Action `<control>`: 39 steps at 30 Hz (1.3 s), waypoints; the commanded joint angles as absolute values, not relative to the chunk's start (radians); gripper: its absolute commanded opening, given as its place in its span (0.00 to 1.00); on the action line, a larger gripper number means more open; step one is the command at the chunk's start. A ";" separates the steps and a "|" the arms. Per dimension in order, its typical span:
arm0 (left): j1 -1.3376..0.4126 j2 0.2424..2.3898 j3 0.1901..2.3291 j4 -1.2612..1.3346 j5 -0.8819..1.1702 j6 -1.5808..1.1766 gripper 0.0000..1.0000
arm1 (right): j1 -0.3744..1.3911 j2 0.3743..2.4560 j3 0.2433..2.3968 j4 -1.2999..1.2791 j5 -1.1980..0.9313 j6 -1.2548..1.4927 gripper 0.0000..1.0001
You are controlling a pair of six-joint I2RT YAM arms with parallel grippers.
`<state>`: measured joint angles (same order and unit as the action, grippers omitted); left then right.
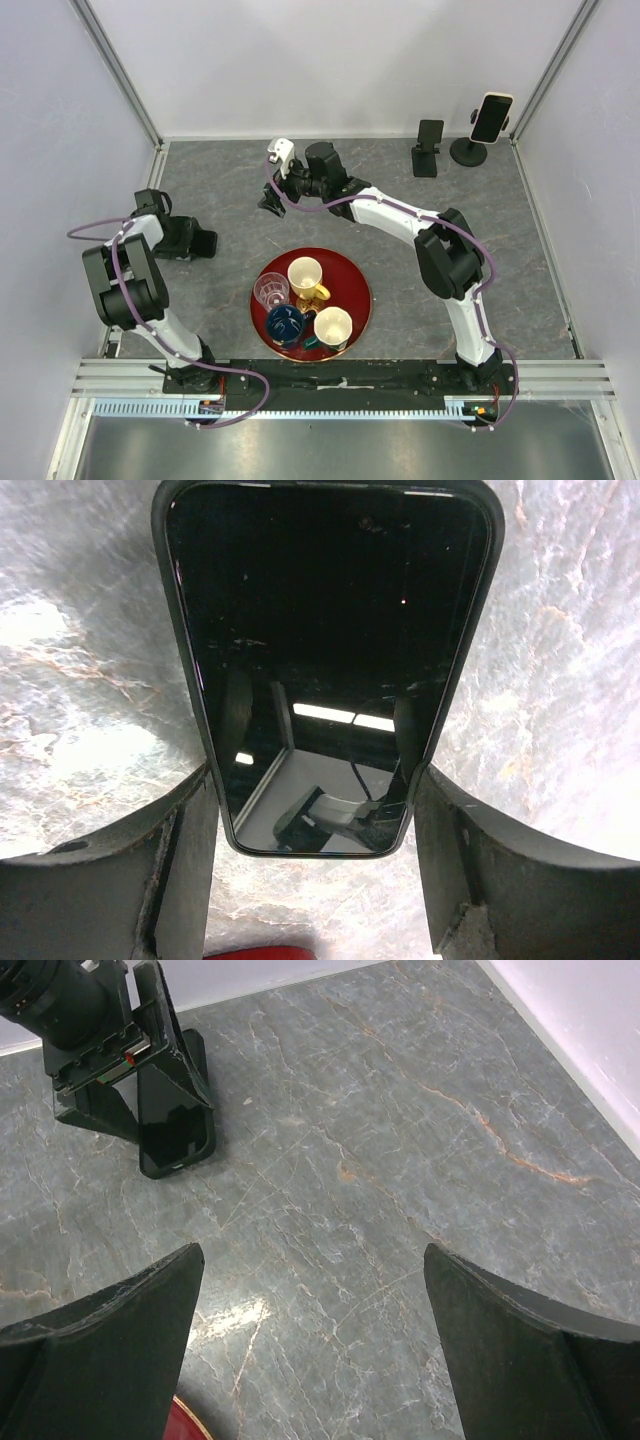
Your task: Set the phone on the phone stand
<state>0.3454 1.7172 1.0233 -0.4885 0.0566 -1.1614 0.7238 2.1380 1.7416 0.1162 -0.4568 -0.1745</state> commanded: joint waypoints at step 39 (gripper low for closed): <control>0.264 1.250 0.726 0.090 0.459 -1.166 0.02 | 0.862 2.528 2.201 0.251 -0.540 0.406 0.48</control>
